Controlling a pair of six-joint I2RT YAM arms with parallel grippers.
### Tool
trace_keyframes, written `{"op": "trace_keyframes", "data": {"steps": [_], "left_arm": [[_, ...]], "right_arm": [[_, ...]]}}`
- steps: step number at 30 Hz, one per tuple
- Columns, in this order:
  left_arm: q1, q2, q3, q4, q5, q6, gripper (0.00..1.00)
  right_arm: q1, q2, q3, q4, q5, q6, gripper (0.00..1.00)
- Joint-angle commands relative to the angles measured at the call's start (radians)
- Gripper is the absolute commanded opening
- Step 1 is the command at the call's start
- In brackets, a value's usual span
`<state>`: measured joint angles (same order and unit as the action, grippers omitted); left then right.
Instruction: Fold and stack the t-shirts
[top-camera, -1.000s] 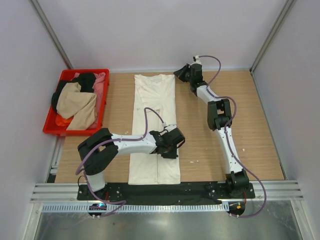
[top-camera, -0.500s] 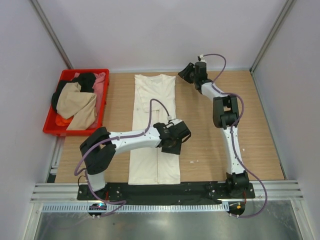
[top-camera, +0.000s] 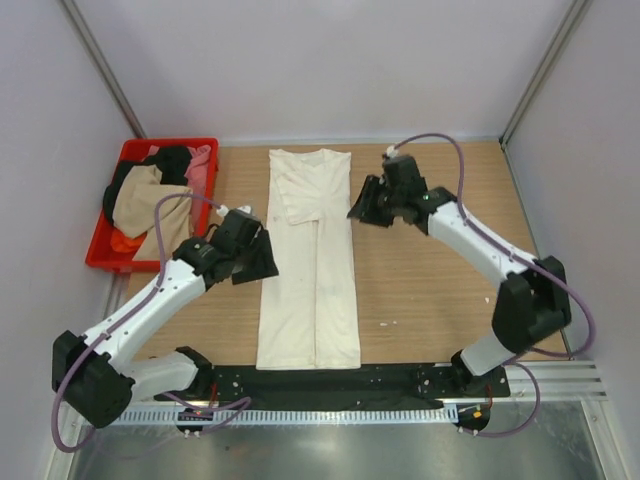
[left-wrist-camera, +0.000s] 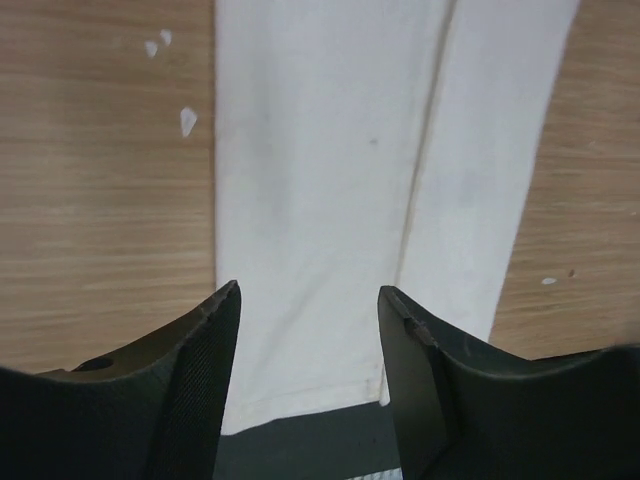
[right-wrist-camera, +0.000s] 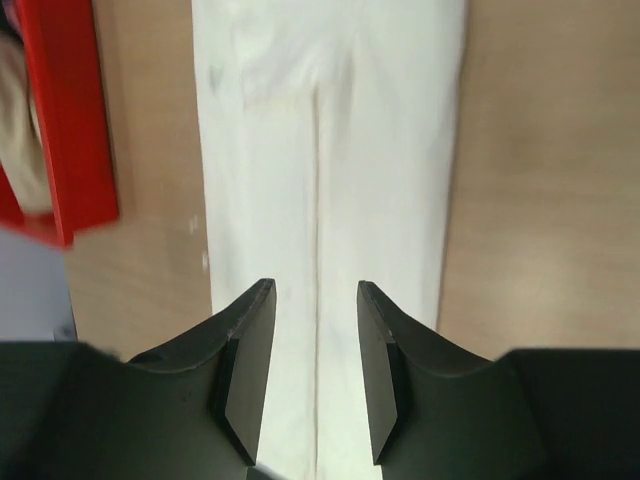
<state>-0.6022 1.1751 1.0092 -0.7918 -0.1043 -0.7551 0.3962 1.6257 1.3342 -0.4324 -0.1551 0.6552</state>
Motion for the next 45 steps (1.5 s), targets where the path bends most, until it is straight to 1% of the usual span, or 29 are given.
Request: {"op": "trace_keyframes", "data": {"steps": [1,2,3,4,5,8,11,14,15,17,19,21,22,25,26,28,29,33,38,45], "left_arm": [[0.041,-0.058,-0.148,-0.026,0.133,-0.009,0.59],[0.041,-0.068,-0.199,-0.023,0.147,-0.032,0.59],[0.042,-0.075,-0.222,-0.021,0.159,-0.042,0.60],[0.041,-0.077,-0.240,-0.023,0.166,-0.052,0.63],[0.041,-0.081,-0.259,-0.023,0.163,-0.079,0.65],[0.036,-0.110,-0.351,0.009,0.181,-0.142,0.64],[0.030,-0.117,-0.379,0.023,0.192,-0.177,0.61],[-0.017,-0.118,-0.385,-0.004,0.114,-0.228,0.60],[-0.033,-0.114,-0.388,-0.006,0.112,-0.237,0.60],[-0.047,-0.092,-0.405,-0.004,0.118,-0.259,0.59],[-0.091,-0.085,-0.417,-0.020,0.112,-0.294,0.58],[-0.129,-0.095,-0.422,-0.036,0.074,-0.325,0.58],[-0.139,-0.103,-0.425,-0.047,0.055,-0.345,0.57],[-0.154,-0.135,-0.426,-0.072,0.048,-0.369,0.54],[-0.156,-0.146,-0.432,-0.073,0.052,-0.372,0.52],[-0.157,-0.160,-0.446,-0.064,0.067,-0.385,0.51],[-0.160,-0.169,-0.464,-0.058,0.084,-0.395,0.50],[-0.192,-0.206,-0.486,-0.069,0.072,-0.428,0.48],[-0.243,-0.190,-0.469,-0.122,0.041,-0.452,0.48],[-0.303,-0.180,-0.501,-0.072,0.055,-0.513,0.47]], "right_arm": [[0.128,-0.199,-0.235,-0.170,0.046,0.099,0.45],[0.177,-0.249,-0.294,-0.151,0.064,0.147,0.45],[0.212,-0.298,-0.410,-0.125,0.069,0.235,0.45],[0.248,-0.394,-0.462,-0.097,0.074,0.266,0.46],[0.292,-0.429,-0.498,-0.103,0.089,0.297,0.45],[0.370,-0.536,-0.622,-0.146,0.140,0.388,0.47],[0.403,-0.575,-0.704,-0.115,0.089,0.417,0.46],[0.451,-0.599,-0.762,-0.082,0.089,0.454,0.45],[0.464,-0.599,-0.782,-0.065,0.082,0.463,0.45],[0.498,-0.599,-0.794,-0.043,0.074,0.487,0.44],[0.547,-0.599,-0.806,-0.045,0.100,0.509,0.45],[0.581,-0.593,-0.835,-0.002,0.100,0.546,0.45],[0.619,-0.584,-0.845,0.015,0.097,0.557,0.44],[0.677,-0.535,-0.849,0.049,0.109,0.589,0.45],[0.719,-0.527,-0.848,0.049,0.132,0.600,0.45],[0.748,-0.517,-0.851,0.053,0.150,0.635,0.45],[0.776,-0.517,-0.853,0.061,0.187,0.646,0.45],[0.799,-0.514,-0.859,0.050,0.213,0.667,0.45],[0.805,-0.539,-0.886,0.034,0.226,0.693,0.45],[0.808,-0.553,-0.908,0.058,0.239,0.705,0.45]]}}
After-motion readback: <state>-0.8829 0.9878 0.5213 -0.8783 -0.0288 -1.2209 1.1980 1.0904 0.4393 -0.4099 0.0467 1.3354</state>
